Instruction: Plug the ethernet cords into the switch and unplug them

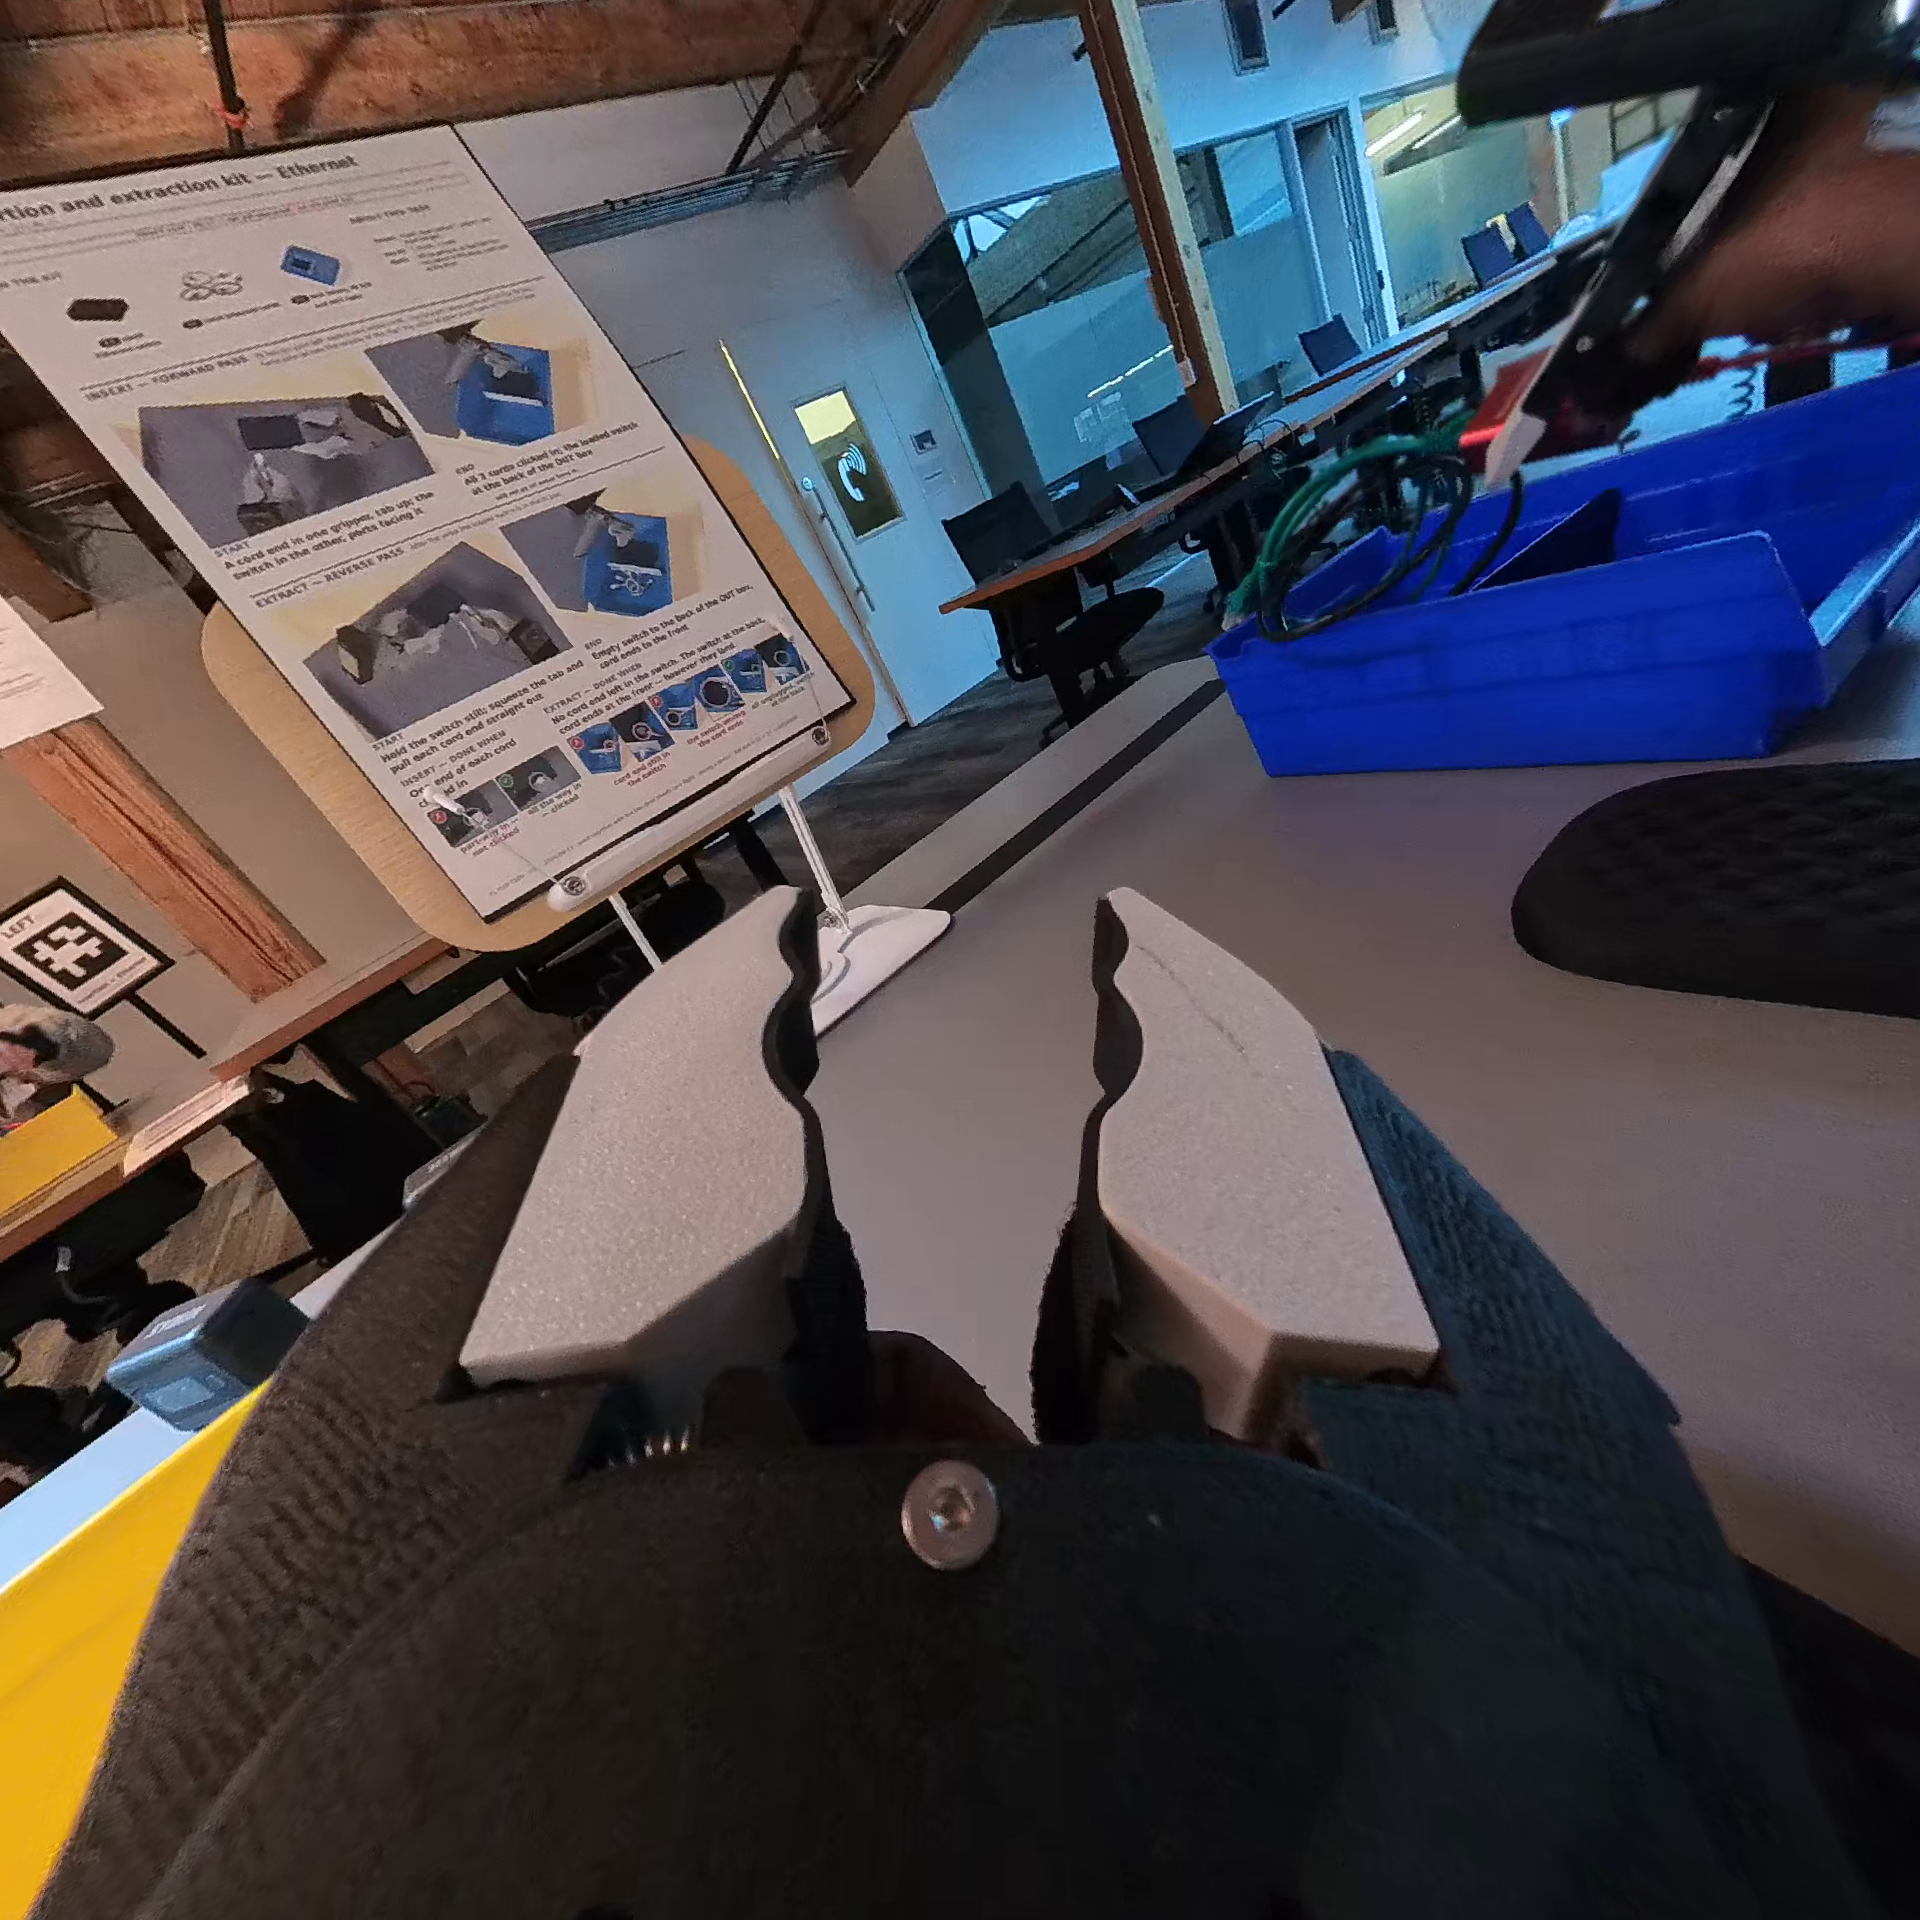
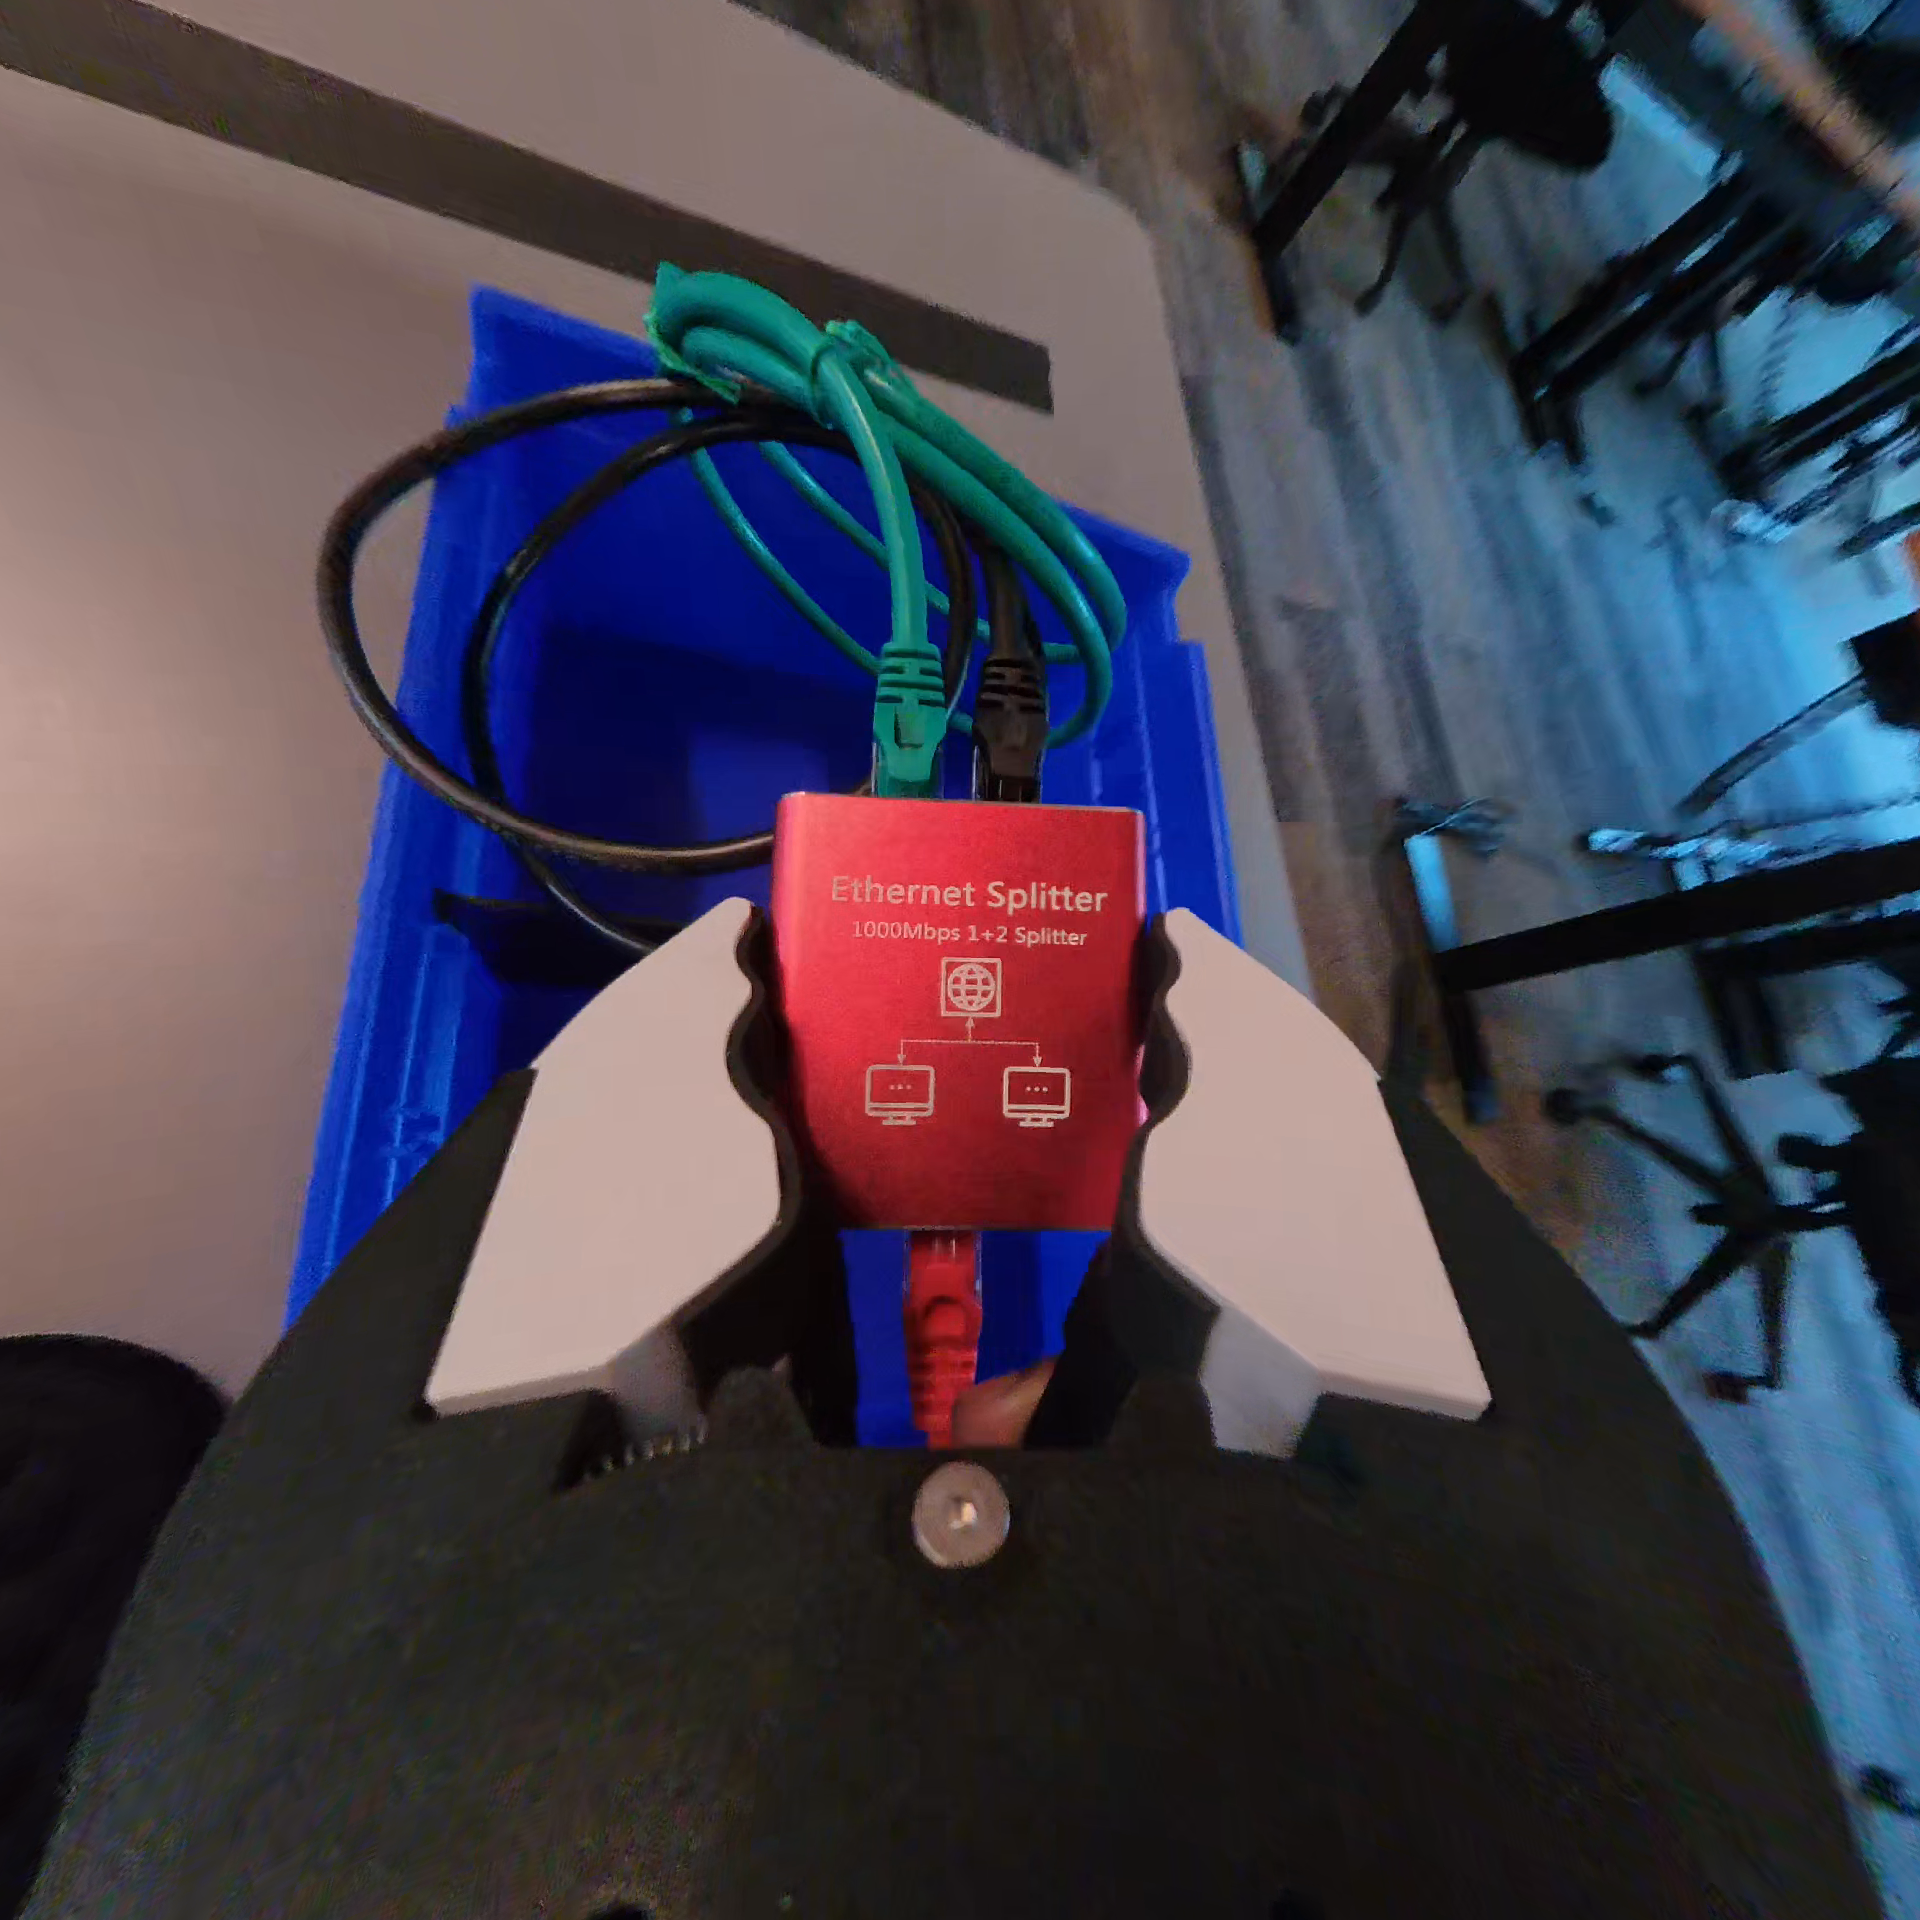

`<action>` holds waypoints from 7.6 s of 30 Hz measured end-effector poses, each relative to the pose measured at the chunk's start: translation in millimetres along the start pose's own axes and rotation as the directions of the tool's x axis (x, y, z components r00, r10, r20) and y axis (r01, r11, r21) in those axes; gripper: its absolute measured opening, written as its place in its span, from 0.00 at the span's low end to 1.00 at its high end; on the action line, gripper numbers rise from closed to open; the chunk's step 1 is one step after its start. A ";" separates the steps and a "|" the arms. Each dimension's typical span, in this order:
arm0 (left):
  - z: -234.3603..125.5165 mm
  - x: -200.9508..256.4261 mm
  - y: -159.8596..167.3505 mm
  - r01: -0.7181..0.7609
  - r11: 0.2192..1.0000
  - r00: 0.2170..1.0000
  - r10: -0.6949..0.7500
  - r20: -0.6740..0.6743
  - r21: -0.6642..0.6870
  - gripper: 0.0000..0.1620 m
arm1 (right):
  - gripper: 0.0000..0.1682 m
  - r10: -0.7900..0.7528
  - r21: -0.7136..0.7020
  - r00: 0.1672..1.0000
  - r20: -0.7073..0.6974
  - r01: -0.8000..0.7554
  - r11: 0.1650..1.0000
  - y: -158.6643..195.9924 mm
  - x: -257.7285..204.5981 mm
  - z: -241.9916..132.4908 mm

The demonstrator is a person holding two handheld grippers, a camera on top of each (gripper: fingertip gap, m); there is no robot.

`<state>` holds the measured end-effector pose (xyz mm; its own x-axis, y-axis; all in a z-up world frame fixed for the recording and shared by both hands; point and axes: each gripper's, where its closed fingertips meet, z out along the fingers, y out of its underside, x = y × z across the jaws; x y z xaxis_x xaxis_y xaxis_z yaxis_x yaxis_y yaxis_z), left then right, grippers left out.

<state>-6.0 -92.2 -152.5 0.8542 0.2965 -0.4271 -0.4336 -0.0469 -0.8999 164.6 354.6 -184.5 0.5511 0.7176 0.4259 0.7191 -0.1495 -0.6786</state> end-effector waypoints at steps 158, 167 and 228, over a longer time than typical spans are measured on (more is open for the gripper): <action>-156.7 -147.7 80.9 0.327 0.863 0.839 -0.078 0.538 -0.386 0.39 | 0.42 -0.685 0.672 0.206 0.699 0.139 0.727 -64.0 -535.8 -189.9; -238.9 -176.2 161.7 0.584 0.711 0.725 -0.242 0.645 -0.391 0.47 | 0.59 -0.696 0.722 0.212 0.686 -0.087 0.686 -55.3 -547.9 -271.0; 234.6 148.3 54.0 0.272 0.897 0.961 -0.274 0.043 -0.347 0.12 | 0.07 0.086 0.466 0.959 0.271 -0.209 0.860 75.5 -81.2 -12.6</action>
<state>30.0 173.0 -243.6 0.9272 0.3389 -0.1597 -0.0573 -0.2928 -0.9544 179.5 276.5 -262.8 0.4755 0.8594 0.1880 0.3061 0.0387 -0.9512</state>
